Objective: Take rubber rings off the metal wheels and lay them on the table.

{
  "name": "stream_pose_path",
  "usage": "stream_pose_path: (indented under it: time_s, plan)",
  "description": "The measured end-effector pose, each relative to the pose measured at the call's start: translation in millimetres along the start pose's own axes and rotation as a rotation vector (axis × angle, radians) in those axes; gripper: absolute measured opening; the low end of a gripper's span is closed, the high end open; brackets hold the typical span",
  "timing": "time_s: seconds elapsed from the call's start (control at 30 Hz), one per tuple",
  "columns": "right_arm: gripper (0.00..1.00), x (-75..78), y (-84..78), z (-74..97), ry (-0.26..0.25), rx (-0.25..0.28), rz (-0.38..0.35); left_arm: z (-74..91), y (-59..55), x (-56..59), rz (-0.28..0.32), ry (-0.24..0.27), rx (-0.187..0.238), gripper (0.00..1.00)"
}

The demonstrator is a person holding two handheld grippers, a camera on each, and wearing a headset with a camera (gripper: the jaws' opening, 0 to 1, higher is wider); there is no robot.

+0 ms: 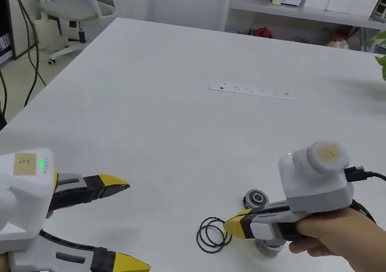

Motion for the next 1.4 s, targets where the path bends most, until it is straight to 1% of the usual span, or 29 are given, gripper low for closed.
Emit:
stream_pose_path:
  time_s: [0.23, 0.37, 0.6, 0.87, 1.13, 1.33, 1.4]
  plan:
    - [0.04, 4.1, -0.1, 1.8, -0.027, 0.005, 0.002, 2.7, -1.6, -2.5, -0.004, -0.001, -0.007, 0.74]
    - [0.05, 7.0, 0.1, 5.7, -0.033, 0.011, 0.002, 4.3, -1.0, -3.8, -0.006, 0.004, -0.004, 0.74]
    - [0.05, 11.1, 2.1, 21.2, -0.036, 0.042, 0.002, 4.4, 1.2, -5.2, -0.004, 0.018, 0.002, 0.73]
    - [0.06, 21.7, 2.4, 41.3, -0.041, 0.083, -0.009, -0.7, 9.0, -3.4, -0.008, 0.029, -0.003, 0.72]
    - [0.07, 33.1, 1.9, 58.1, -0.041, 0.129, 0.005, -3.9, 17.6, -1.6, -0.011, 0.046, -0.010, 0.72]
    - [0.09, 39.1, -1.0, 67.4, -0.037, 0.149, 0.043, -6.0, 28.3, -1.6, -0.013, 0.071, -0.004, 0.72]
    - [0.10, 42.0, -2.5, 71.1, -0.036, 0.147, 0.042, -7.6, 33.5, -2.2, -0.008, 0.075, -0.004, 0.72]
Point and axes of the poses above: the centre of the closed fingertips' face, and the gripper's own axes: z roughly backward along the fingers, x roughly to its right, y roughly out of its top, the point moved 10 cm from there along z, roughly backward along the fingers, and after that the axes turned 15 degrees about -y, right-handed, at the moved point
